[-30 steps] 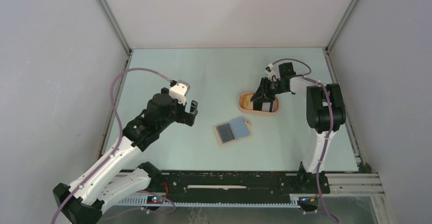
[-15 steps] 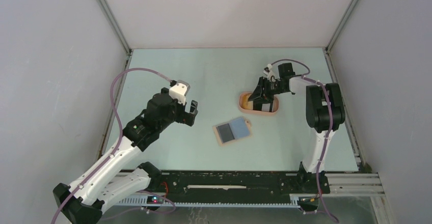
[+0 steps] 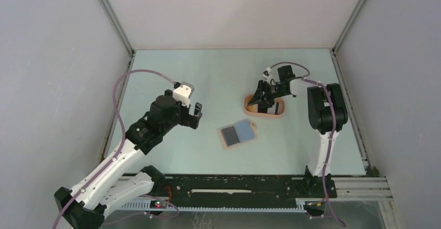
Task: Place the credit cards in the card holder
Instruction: Pick up the credit card from the storage box.
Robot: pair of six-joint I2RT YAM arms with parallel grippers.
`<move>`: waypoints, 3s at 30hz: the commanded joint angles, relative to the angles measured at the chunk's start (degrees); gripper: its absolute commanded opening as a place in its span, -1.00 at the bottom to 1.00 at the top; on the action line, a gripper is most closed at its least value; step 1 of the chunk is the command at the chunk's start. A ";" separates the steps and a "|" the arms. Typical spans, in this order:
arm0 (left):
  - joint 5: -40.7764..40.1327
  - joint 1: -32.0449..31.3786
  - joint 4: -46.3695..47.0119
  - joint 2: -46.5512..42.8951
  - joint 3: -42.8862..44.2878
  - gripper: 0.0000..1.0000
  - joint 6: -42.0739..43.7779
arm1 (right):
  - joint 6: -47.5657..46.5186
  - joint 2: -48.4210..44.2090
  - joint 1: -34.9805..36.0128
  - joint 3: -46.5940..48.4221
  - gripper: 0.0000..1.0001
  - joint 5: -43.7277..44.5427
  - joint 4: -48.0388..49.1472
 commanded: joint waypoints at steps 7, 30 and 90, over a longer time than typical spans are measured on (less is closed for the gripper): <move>0.15 0.64 1.39 0.04 -0.69 1.00 1.21 | 1.79 0.80 0.28 1.69 0.20 -0.66 0.55; 0.13 0.77 1.36 0.66 -0.77 1.00 1.21 | -0.03 -2.46 -4.91 1.68 0.07 -1.52 -2.48; 2.61 0.78 1.57 -1.07 -0.67 1.00 1.38 | -15.15 -15.84 -14.54 -2.01 -1.00 -2.27 -14.81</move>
